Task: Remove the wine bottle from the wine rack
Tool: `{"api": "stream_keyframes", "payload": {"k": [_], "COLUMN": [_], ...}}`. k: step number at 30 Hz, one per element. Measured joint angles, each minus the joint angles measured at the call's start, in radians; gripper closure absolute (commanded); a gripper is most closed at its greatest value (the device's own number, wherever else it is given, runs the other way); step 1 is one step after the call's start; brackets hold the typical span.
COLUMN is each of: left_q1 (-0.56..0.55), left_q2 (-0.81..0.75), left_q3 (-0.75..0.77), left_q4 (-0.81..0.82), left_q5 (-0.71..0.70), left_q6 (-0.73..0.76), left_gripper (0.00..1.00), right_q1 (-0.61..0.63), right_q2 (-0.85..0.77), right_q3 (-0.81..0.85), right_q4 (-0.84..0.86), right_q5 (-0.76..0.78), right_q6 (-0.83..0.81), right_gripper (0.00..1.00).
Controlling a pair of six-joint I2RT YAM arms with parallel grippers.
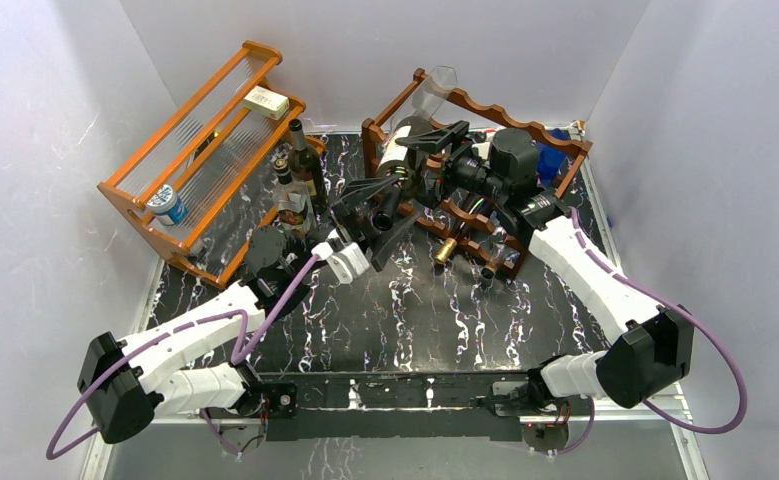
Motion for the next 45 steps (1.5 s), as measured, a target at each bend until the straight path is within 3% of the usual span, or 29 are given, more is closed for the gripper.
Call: {"api": "stream_keyframes", "payload": {"k": [3, 6, 8, 10, 12, 15, 18, 27, 36, 40, 45], "left_q1": [0.000, 0.000, 0.000, 0.004, 0.005, 0.003, 0.000, -0.006, -0.005, -0.005, -0.004], "left_q2": [-0.003, -0.003, -0.003, -0.005, -0.005, -0.005, -0.014, -0.073, -0.178, -0.267, -0.349], "left_q3": [0.000, 0.000, 0.000, 0.002, 0.006, 0.007, 0.008, 0.019, 0.017, 0.023, 0.028], "left_q4": [0.000, 0.000, 0.003, 0.008, -0.001, -0.016, -0.018, -0.064, -0.219, -0.409, -0.760], "left_q5": [-0.002, -0.008, -0.022, -0.048, -0.059, -0.070, -0.080, -0.220, -0.370, -0.489, -0.598], "left_q6": [0.009, 0.013, 0.034, 0.042, 0.037, 0.023, 0.011, -0.027, -0.080, -0.198, -0.365], "left_gripper": [0.50, 0.69, 0.74, 1.00, 1.00, 1.00, 1.00, 1.00, 1.00, 1.00, 1.00], "right_q1": [0.004, 0.011, 0.016, 0.017, 0.017, 0.017, 0.019, 0.026, -0.015, -0.106, -0.231], "right_q2": [0.000, 0.000, 0.000, -0.002, -0.008, -0.021, -0.029, -0.100, -0.178, -0.221, -0.235], "right_q3": [-0.001, -0.009, -0.018, -0.029, -0.048, -0.077, -0.081, -0.124, -0.162, -0.158, -0.057], "right_q4": [0.004, 0.021, 0.027, 0.026, 0.034, 0.048, 0.054, 0.099, 0.106, 0.102, -0.042], "right_q5": [0.000, 0.000, 0.001, 0.000, 0.004, 0.013, 0.019, 0.044, 0.086, 0.027, -0.013], "right_q6": [0.013, 0.022, 0.044, 0.071, 0.095, 0.113, 0.092, 0.050, 0.028, -0.108, -0.389], "right_gripper": [0.52, 0.51, 0.48, 0.42, 0.33, 0.09, 0.02, 0.02, 0.02, 0.02, 0.02]}}
